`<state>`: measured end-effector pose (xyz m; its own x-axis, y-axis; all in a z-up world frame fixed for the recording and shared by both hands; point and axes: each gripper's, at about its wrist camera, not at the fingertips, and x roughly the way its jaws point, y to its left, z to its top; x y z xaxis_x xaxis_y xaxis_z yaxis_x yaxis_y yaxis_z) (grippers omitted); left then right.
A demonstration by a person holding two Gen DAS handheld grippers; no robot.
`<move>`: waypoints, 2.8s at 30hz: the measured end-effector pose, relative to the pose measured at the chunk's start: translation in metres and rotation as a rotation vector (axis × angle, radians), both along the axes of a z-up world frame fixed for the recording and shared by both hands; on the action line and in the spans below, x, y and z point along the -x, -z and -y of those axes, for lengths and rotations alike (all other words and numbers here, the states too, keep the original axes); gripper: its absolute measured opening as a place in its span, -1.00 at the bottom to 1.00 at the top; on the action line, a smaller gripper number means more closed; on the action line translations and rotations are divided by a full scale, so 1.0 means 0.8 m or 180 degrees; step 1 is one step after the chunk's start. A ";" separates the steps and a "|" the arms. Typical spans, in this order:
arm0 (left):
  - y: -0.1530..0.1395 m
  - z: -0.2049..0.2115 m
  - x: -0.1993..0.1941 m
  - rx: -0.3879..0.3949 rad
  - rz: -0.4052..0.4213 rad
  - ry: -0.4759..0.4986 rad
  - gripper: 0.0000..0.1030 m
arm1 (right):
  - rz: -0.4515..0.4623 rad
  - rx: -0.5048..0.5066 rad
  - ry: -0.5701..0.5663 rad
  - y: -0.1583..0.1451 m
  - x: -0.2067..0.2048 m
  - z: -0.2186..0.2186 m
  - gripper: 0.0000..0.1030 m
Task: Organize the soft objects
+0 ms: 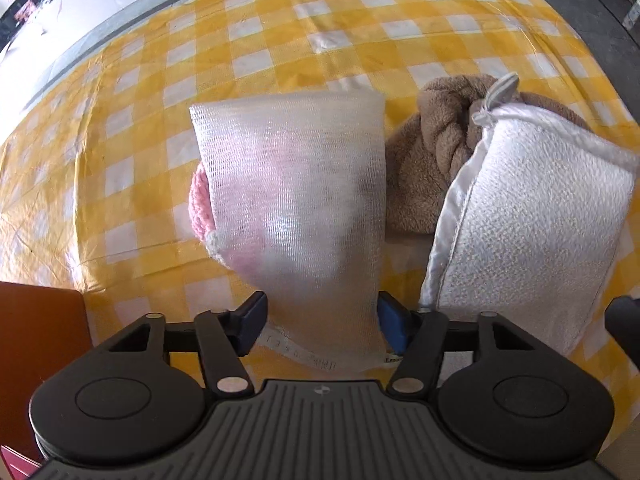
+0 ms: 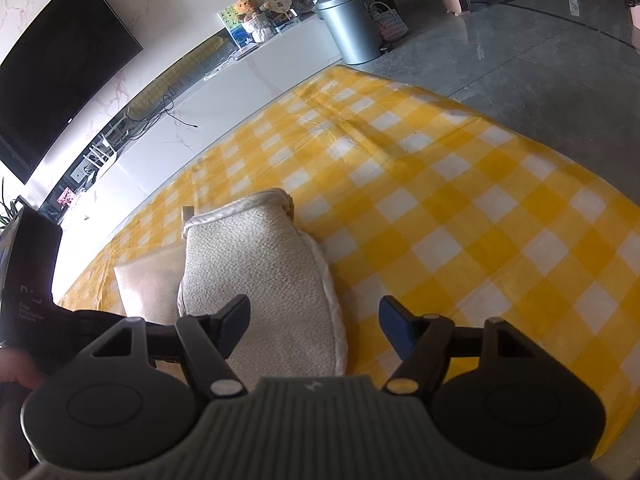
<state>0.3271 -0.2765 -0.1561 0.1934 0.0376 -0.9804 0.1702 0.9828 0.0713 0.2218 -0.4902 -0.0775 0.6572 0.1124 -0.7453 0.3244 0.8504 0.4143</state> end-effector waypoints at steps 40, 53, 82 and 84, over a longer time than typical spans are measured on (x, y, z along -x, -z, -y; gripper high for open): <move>-0.124 -0.091 0.185 0.1309 0.0877 0.0379 -0.83 | -0.0560 0.1533 -0.0857 0.053 -0.062 -0.147 0.68; -0.133 -0.105 0.213 0.1356 0.1000 0.0386 -0.82 | -0.0054 0.0889 -0.0575 -0.020 0.006 -0.069 -0.74; -0.250 -0.175 0.252 0.1070 0.1951 0.0289 -0.83 | 0.1237 0.1177 -0.0960 -0.160 0.065 -0.201 -0.72; -0.257 -0.191 0.261 0.1015 0.1987 0.0207 -0.82 | 0.1329 0.1183 -0.0996 -0.168 0.071 -0.217 -0.71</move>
<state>0.1183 -0.1235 0.0497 0.7155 -0.2640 -0.6468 0.2505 0.9612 -0.1153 0.1653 -0.3166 0.0565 0.8786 0.1293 -0.4597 -0.0875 0.9899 0.1112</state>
